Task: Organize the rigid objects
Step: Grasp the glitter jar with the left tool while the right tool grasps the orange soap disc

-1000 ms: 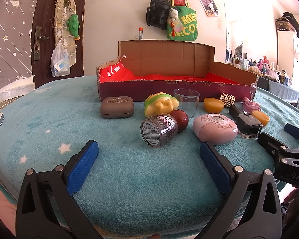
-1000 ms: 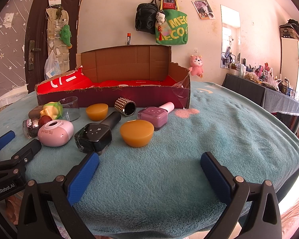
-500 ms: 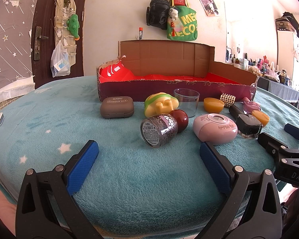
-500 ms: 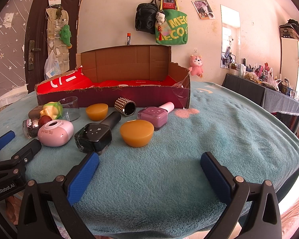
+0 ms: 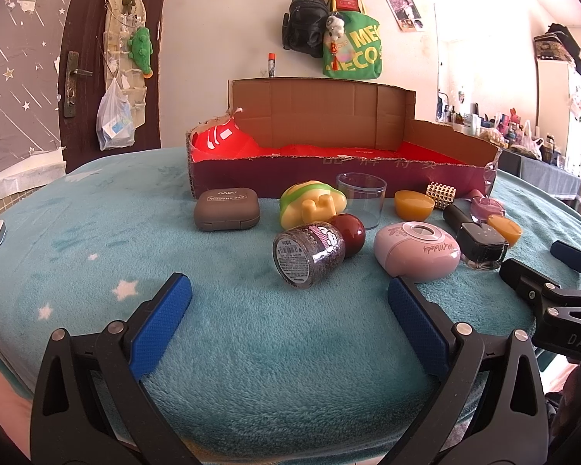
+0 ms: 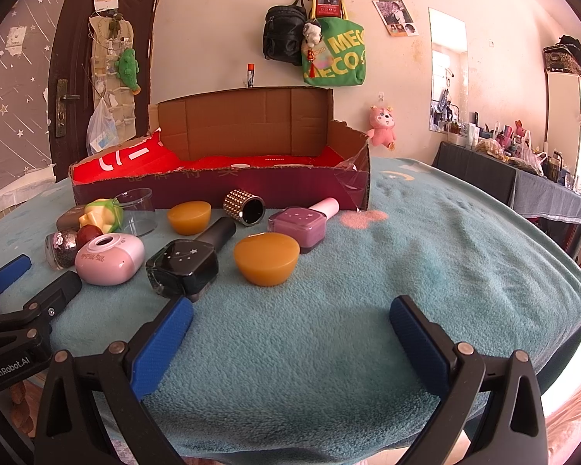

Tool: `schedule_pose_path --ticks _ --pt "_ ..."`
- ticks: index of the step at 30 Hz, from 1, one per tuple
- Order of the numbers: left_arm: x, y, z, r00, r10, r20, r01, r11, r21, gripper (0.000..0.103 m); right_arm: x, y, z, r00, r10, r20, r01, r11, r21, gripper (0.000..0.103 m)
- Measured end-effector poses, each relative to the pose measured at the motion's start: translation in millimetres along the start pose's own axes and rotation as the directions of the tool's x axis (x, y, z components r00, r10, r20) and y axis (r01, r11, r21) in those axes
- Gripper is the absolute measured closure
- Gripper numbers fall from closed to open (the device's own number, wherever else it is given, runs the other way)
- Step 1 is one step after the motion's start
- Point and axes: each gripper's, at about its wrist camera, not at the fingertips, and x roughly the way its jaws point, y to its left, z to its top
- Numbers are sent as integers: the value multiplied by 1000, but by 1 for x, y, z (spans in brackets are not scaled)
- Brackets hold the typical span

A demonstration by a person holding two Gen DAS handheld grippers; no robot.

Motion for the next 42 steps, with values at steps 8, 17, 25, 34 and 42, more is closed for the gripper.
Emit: schedule_pose_path --ticks 8,17,25,34,42 --pt "2 4 10 1000 -5 -13 6 999 36 0 0 -11 7 1000 15 -14 -15 1000 18 0" --pt "7 18 35 998 -49 -48 51 998 45 1 -5 -13 24 1000 2 4 -3 999 34 0" --pt "17 21 48 984 -129 -126 138 988 65 13 12 -18 34 999 -18 -44 21 998 59 0" --pt "31 13 48 946 -243 -216 266 961 81 47 27 -16 37 997 2 -82 4 997 71 9" --pt "32 9 47 920 -313 -236 333 942 50 74 29 -11 34 986 134 -95 -126 989 81 63"
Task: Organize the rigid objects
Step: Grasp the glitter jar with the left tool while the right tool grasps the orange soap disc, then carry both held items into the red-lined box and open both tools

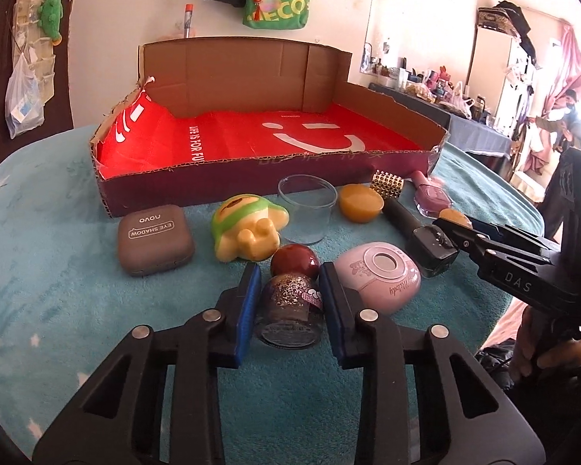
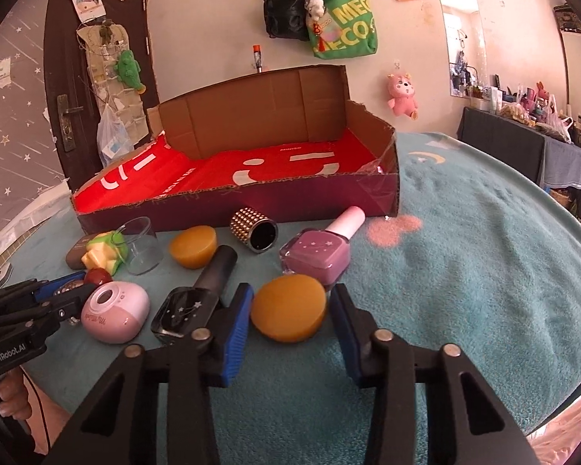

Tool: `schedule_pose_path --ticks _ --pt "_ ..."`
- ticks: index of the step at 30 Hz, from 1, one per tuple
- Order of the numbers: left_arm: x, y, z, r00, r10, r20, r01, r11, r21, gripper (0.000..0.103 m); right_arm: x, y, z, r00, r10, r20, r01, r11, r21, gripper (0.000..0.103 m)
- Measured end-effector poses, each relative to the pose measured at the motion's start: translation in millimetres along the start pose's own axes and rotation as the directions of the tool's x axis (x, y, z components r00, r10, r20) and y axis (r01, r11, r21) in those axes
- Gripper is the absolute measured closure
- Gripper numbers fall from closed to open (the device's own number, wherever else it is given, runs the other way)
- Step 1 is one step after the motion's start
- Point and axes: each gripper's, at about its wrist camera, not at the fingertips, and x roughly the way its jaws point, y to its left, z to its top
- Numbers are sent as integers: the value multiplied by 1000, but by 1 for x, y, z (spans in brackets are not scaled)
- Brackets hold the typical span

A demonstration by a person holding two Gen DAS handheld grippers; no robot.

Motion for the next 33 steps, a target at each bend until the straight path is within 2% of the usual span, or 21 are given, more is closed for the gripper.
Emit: schedule_pose_path --ticks 13,22,28,33 --pt "-18 -10 11 997 33 67 -35 999 24 74 -12 -11 8 999 22 27 -23 1000 12 64" --pt "-25 -11 26 994 41 105 -45 998 37 75 -18 -13 35 995 39 91 -39 999 -7 64" --pt "-26 -1 65 990 -9 141 7 1000 16 75 -12 -2 76 991 79 112 -70 994 -82 64" --pt "-5 14 113 988 10 153 -19 998 56 75 22 -2 126 992 129 -2 -128 985 -116 64"
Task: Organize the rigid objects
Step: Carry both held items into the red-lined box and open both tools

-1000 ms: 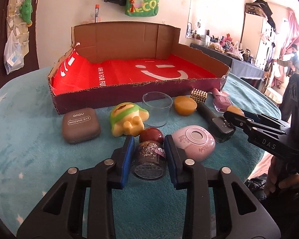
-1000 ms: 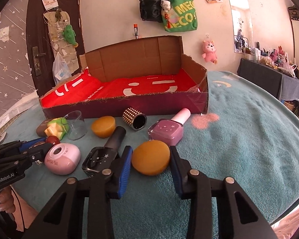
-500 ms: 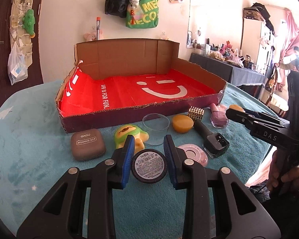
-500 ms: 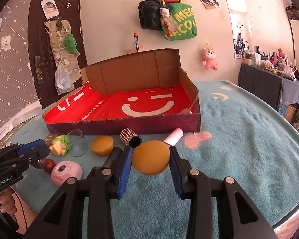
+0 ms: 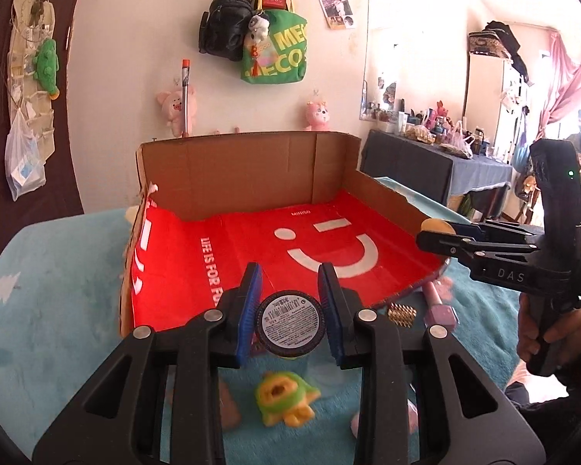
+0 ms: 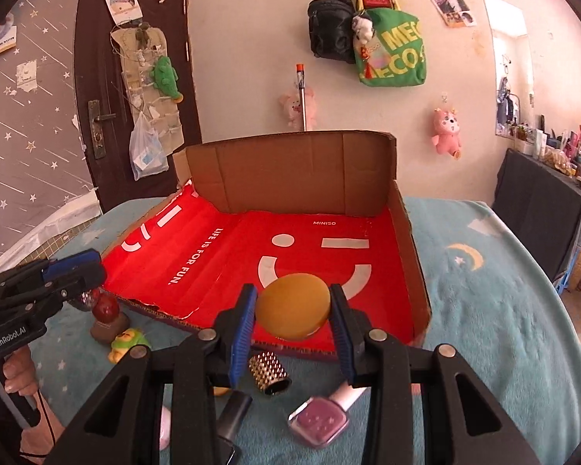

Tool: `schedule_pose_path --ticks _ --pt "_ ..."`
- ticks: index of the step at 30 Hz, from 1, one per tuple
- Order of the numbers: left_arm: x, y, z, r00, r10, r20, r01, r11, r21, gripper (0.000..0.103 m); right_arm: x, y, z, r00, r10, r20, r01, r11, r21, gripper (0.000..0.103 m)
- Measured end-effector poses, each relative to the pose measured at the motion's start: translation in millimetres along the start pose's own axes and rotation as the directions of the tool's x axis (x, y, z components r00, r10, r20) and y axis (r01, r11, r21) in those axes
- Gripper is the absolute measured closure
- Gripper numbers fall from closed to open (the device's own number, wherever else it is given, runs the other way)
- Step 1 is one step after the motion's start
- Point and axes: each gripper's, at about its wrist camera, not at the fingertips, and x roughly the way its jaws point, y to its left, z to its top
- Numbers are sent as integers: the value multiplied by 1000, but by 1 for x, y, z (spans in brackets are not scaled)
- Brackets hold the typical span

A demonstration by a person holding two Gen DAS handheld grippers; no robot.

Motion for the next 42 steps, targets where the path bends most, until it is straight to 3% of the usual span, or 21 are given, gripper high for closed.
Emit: schedule_pose_path --ticks 4,7,11,17,25,30,42 --pt "38 11 23 999 39 -31 -38 999 35 75 35 -9 30 992 22 -122 -25 999 -26 64" --pt "70 19 26 994 41 -101 -39 999 20 75 66 -14 38 976 7 -219 -17 999 -46 64" --pt "93 27 15 984 29 -177 -31 999 -10 75 98 -16 36 938 -15 -347 -15 996 -86 64" --pt "96 31 -5 971 23 -236 -26 1000 -9 75 117 -18 26 890 -44 -453 -21 990 -138 64" --pt "85 36 -15 964 1 -267 -2 1000 -2 75 128 -15 15 849 -68 -524 -50 977 -207 64" --pt "88 38 -22 944 -5 -331 5 1000 0 75 129 -15 14 839 -64 -540 -64 975 -214 64" --pt "103 40 -19 938 8 -347 -10 1000 -5 76 140 -14 20 814 -51 -578 -83 976 -202 64"
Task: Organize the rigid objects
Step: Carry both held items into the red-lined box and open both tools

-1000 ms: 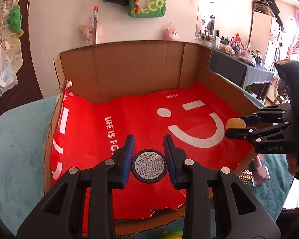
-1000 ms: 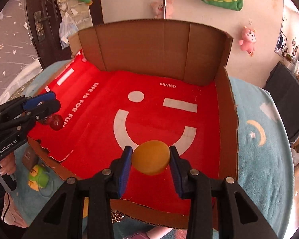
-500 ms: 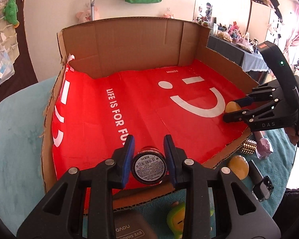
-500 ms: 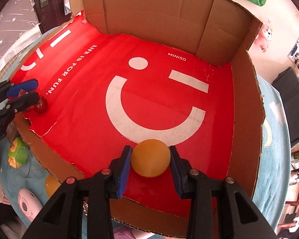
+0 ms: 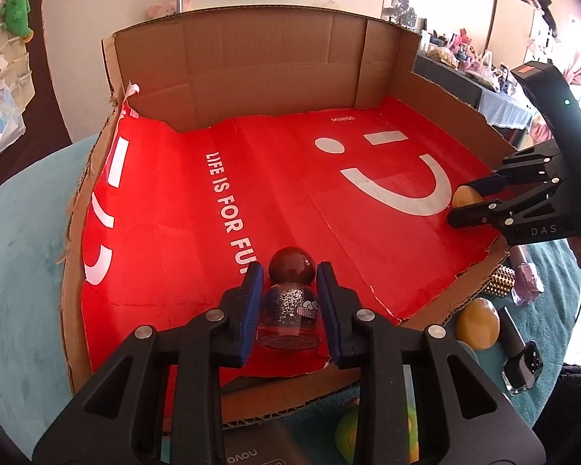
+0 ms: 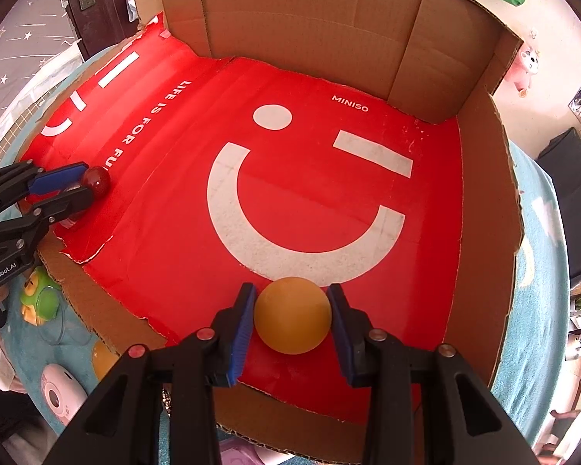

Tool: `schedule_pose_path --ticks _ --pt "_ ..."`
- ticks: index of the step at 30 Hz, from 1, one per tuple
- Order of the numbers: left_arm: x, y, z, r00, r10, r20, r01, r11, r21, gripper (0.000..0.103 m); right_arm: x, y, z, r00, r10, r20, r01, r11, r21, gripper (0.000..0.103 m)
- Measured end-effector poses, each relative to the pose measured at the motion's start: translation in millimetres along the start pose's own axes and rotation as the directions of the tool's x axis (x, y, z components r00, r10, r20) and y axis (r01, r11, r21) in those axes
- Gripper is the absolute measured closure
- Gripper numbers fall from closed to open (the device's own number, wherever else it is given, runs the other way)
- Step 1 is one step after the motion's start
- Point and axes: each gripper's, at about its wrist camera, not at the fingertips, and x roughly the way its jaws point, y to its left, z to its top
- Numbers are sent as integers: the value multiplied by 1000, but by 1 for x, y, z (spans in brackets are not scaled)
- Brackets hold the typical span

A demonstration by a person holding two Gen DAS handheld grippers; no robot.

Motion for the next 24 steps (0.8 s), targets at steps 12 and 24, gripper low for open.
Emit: schedule_pose_path --ticks 12,24 --pt "-2 -2 -1 1000 2 16 -3 1000 16 76 2 0 2 1000 16 -3 -16 1000 2 58" --pt "-45 -8 2 987 -3 158 3 1000 -1 29 -25 4 -8 995 67 79 -70 997 37 41"
